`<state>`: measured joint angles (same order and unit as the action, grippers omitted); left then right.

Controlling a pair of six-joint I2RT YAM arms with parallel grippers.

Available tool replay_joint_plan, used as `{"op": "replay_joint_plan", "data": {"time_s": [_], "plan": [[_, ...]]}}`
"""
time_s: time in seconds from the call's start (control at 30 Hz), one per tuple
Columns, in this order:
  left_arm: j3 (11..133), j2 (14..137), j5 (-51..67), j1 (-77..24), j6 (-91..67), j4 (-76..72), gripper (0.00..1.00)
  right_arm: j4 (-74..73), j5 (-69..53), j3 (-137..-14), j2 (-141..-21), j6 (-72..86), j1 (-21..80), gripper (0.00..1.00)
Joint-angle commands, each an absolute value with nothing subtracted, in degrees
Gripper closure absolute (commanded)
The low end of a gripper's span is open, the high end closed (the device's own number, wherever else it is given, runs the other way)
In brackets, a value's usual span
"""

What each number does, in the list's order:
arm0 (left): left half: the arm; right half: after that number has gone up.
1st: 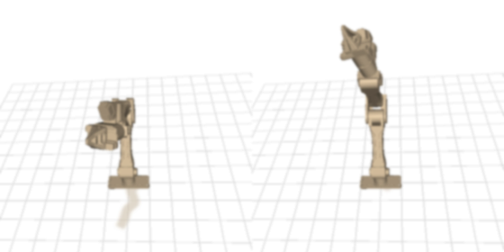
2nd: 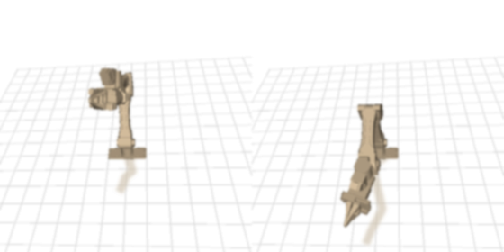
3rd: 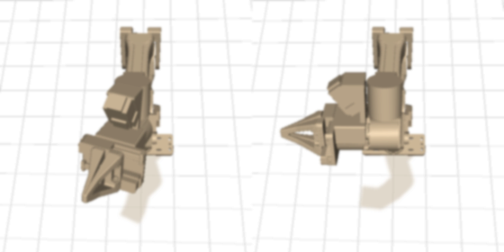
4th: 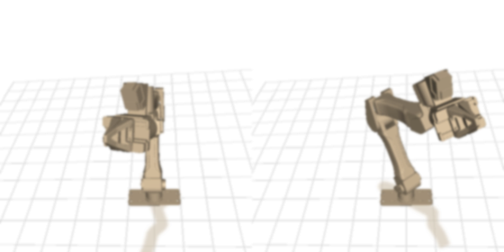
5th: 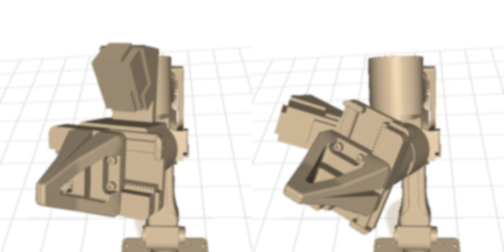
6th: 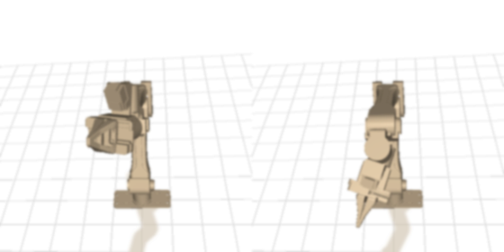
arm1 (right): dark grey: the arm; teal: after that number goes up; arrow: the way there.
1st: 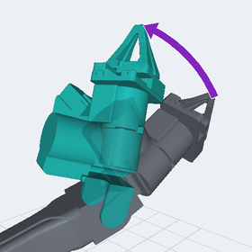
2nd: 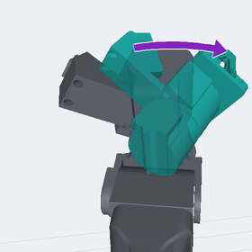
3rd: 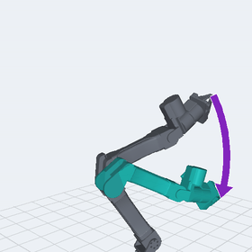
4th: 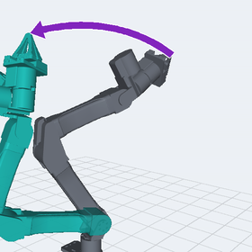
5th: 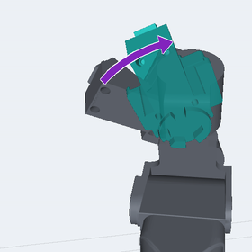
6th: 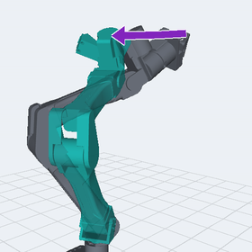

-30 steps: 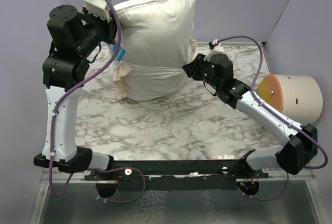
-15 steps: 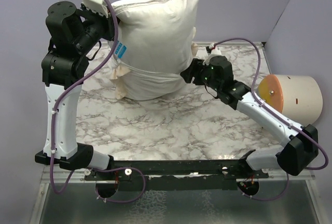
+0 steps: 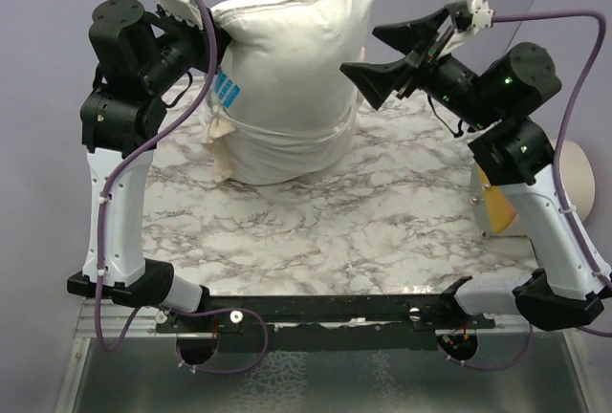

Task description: Remove the pillowcase from the pillow

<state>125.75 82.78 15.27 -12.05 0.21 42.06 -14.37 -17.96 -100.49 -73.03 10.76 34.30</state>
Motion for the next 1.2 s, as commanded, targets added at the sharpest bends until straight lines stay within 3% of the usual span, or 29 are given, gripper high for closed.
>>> {"op": "replay_joint_plan", "data": {"time_s": [0.0, 0.2, 0.37, 0.8, 0.87, 0.97, 1.0, 1.07, 1.1, 1.17], "plan": [[128.2, 83.8, 23.9, -11.8, -3.4, 39.7, 1.0, -15.0, -31.9, -111.2, -80.3, 0.1, 35.4, 0.0], [127.5, 85.3, 28.1, -16.8, -0.8, 45.3, 1.0, -22.1, -39.6, -123.4, -88.9, -8.4, 36.6, 0.0], [125.1, 85.0, 23.4, -26.5, 4.9, 48.5, 1.0, -26.4, -39.8, -124.3, -89.7, -15.8, 37.5, 0.0], [126.7, 84.3, 19.0, -30.9, 13.1, 50.2, 1.0, -42.7, -36.8, -109.2, -83.4, -29.0, 38.4, 0.03], [127.3, 84.3, 19.1, -30.9, 13.1, 50.2, 1.0, -43.5, -36.2, -107.8, -83.7, -28.6, 39.1, 0.06], [127.8, 84.3, 20.0, -30.9, 12.5, 50.3, 0.98, -44.6, -25.9, -109.4, -87.5, -27.3, 41.0, 0.21], [128.1, 84.2, 20.4, -30.9, 12.5, 50.5, 0.84, -44.5, -21.7, -110.6, -89.6, -26.4, 41.1, 0.35], [128.7, 84.1, 20.9, -30.9, 12.4, 51.2, 0.36, -43.5, -14.0, -112.8, -91.9, -23.9, 41.1, 0.67], [128.7, 83.8, 20.3, -31.0, 12.5, 51.6, 0.18, -43.0, -12.4, -113.8, -92.4, -22.7, 41.1, 0.76], [127.0, 83.0, 17.7, -30.9, 13.8, 51.7, 0.02, -40.6, -13.4, -114.0, -91.3, -21.7, 41.0, 0.84]]}}
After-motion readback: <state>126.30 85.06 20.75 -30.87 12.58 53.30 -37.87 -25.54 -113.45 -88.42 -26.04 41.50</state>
